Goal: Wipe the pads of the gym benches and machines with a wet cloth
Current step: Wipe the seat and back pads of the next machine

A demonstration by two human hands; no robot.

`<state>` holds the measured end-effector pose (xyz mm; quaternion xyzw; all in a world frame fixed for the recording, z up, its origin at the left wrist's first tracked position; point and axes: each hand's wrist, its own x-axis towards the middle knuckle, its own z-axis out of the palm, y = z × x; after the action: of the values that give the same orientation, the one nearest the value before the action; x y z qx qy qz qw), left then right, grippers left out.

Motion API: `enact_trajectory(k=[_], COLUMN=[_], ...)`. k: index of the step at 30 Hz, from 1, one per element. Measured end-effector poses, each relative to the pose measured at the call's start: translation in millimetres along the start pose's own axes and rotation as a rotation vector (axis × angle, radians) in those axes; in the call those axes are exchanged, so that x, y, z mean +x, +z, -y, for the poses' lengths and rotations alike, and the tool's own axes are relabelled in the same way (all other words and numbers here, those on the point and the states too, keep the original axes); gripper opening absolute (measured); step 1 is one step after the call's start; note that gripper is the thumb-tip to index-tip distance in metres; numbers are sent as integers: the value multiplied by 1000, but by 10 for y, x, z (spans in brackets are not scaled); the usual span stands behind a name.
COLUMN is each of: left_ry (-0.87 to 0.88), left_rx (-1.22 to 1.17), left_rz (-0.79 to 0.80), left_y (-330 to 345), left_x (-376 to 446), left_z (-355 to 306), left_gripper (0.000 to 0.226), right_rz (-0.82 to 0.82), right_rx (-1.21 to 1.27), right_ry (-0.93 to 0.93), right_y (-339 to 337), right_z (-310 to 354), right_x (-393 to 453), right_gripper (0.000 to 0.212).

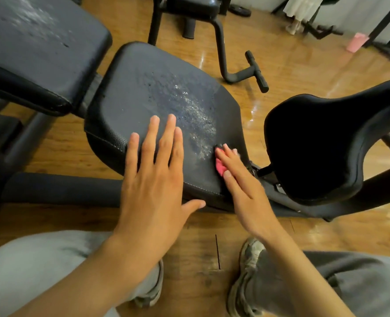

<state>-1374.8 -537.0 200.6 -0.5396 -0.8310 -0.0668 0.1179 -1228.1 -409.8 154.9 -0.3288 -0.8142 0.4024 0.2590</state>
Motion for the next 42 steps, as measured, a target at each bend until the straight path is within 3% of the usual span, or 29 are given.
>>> enact_trajectory(k=[2,4,6,12,15,20,29,36,42], left_ry=[-27,-41,-54,-92,-100,-103,-102,-90,-74], left_rx=[-30,-46,-48,-50,-57,-61,-47,-99,-120], left_rz=[-8,-5,1,24,41,60,130,127,151], left_y=[-20,-29,-30,-48,-62,-51,-78,-35,-60], left_x=[15,25,38,94,108,148,170,199,184], left_z=[57,95,113,127,149,194,173,185,207], left_gripper=[142,145,147,156,159,163,161,162,160], right_rz=[84,162,201,183,193,122,15,130,41], right_rx=[-69,-44,3,-189,-195,-109,-183,-224,-191], right_ry=[-180,-242,-178,109,88,-51,130,-231,127], right_y=[49,21,-20,-128,-137,53,3,343,17], right_z=[167,206,136,-190,-131,-50,-160,124,56], right_x=[-128,-89,223,1821,1805,973,2642,2029,2753], right_gripper=[45,46,47,54,53,50,50,50,46])
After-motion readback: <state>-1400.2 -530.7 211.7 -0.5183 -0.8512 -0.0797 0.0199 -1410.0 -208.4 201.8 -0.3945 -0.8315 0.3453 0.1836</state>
